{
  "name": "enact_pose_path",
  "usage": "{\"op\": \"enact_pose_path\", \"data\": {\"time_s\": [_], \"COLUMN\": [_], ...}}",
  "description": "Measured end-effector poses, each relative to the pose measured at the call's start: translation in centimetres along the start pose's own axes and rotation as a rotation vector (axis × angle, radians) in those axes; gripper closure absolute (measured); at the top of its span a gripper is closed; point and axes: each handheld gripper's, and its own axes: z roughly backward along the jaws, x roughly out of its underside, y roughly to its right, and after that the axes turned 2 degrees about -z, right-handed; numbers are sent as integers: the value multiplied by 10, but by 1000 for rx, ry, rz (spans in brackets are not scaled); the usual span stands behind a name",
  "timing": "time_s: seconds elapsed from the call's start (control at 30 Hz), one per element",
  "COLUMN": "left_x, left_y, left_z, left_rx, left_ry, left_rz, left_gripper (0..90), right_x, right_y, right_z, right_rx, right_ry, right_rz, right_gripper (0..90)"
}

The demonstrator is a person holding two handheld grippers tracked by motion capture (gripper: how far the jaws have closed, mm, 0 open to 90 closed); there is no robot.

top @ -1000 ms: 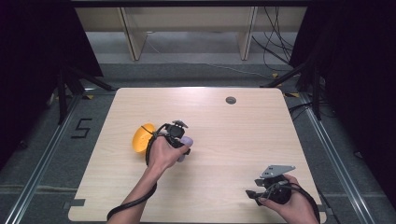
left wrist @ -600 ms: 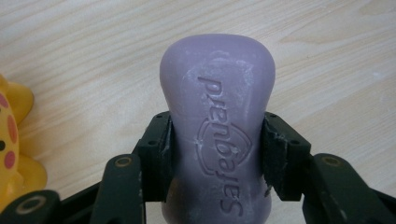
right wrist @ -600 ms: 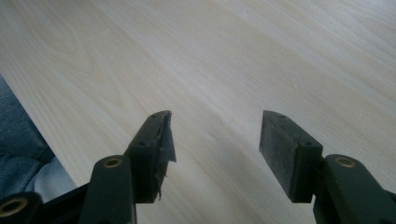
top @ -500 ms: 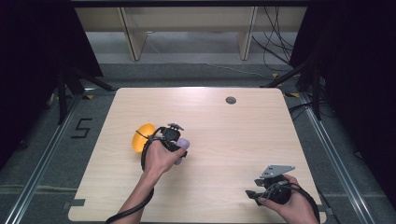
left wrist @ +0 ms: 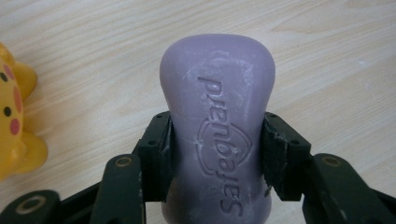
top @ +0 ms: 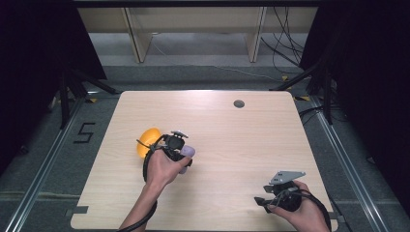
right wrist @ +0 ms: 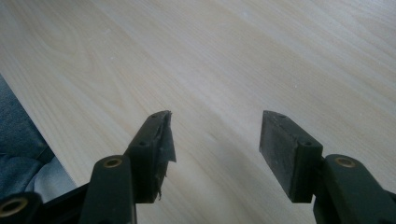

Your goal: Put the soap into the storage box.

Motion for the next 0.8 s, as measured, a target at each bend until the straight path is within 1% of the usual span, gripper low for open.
{"op": "enact_pose_path", "data": {"time_s": [0.03,0.07,0.1,0.13,0.17,0.2,0.23,0.3,0.33,0.37,0.4,0.43,0.47,0.5,0.57,0.63,0.7,0.73,0.77,0.8], "left_x": [1,1,2,4,5,6,7,9,11,12,13,15,15,17,20,22,24,24,25,25], "left_y": [-1,-1,-3,-2,-3,-5,-5,-7,-6,-7,-9,-8,-8,-10,-12,-13,-13,-13,-13,-13], "left_z": [0,2,3,3,4,5,6,7,8,8,9,10,10,11,11,12,13,13,13,14], "left_rx": [-3,-8,-10,-9,-11,-15,-13,-11,-8,-6,-9,-11,-11,-21,-20,-22,-23,-25,-24,-23], "left_ry": [7,3,3,9,16,11,12,18,20,29,26,24,24,28,29,36,35,36,37,39], "left_rz": [-4,-8,-21,0,5,-7,0,0,20,23,12,28,28,28,27,42,46,41,46,51], "left_gripper": [491,491,491,491,491,491,491,491,491,491,491,491,491,491,491,491,491,491,491,491], "right_x": [0,0,0,0,0,0,0,0,0,0,0,0,0,0,0,0,-1,-1,-1,-1], "right_y": [0,0,-1,-1,-1,-1,-1,-1,-1,-1,-1,-1,-1,-1,0,-1,-1,-1,-1,-1], "right_z": [0,0,0,1,1,1,1,1,1,1,1,1,1,1,1,1,1,1,1,2], "right_rx": [-1,2,0,2,2,2,1,0,0,1,0,0,0,0,0,0,-4,0,0,-9], "right_ry": [0,-3,-5,-7,-7,-6,-6,-8,-9,-7,-8,-8,-6,-4,-4,-4,-7,-5,-4,-10], "right_rz": [-1,-4,-9,-12,-12,-12,-12,-14,-18,-17,-18,-18,-13,-12,-13,-12,-21,-13,-13,-32], "right_gripper": [440,440,440,440,440,440,440,440,440,440,440,440,440,440,440,440,440,440,440,440]}}
